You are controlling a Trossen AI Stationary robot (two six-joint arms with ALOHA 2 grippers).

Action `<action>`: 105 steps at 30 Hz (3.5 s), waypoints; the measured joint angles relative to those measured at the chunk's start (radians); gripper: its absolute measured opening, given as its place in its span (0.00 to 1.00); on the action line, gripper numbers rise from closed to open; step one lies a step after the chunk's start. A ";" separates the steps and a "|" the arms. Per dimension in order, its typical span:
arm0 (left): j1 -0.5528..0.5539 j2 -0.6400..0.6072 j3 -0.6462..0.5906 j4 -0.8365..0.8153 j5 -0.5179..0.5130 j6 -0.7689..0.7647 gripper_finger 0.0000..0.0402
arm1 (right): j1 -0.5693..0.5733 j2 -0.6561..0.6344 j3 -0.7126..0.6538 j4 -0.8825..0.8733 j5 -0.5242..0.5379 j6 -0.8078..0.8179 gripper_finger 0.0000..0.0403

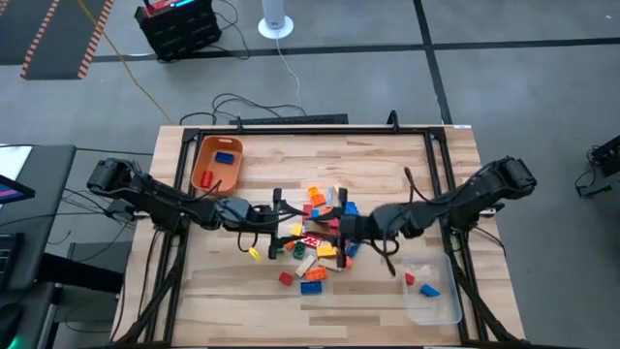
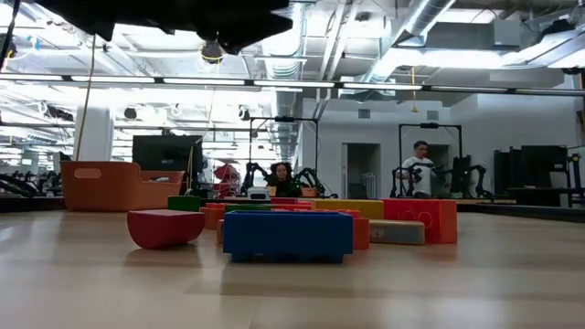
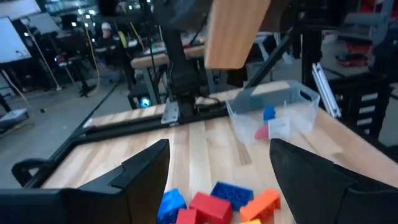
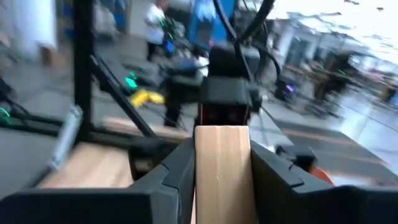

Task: Sort blocks by size
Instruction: Put the large brown wooden block into the orange bin, then put the small green wooden block into the transparent bin

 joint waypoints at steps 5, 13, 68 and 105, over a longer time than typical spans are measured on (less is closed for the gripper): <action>0.006 0.000 0.001 0.043 0.000 -0.017 0.68 | -0.069 0.091 0.000 0.156 -0.124 0.006 0.36; 0.030 0.000 0.026 -0.027 -0.013 -0.064 0.68 | -0.120 0.181 0.000 0.289 -0.170 -0.029 0.36; 0.646 -0.210 0.042 -1.496 -0.520 -0.491 0.58 | -0.067 -0.036 -0.172 -0.550 0.085 0.441 0.63; -0.098 0.280 0.233 -1.064 -0.027 -0.267 0.59 | -0.057 0.002 -0.171 -0.492 0.089 0.520 0.63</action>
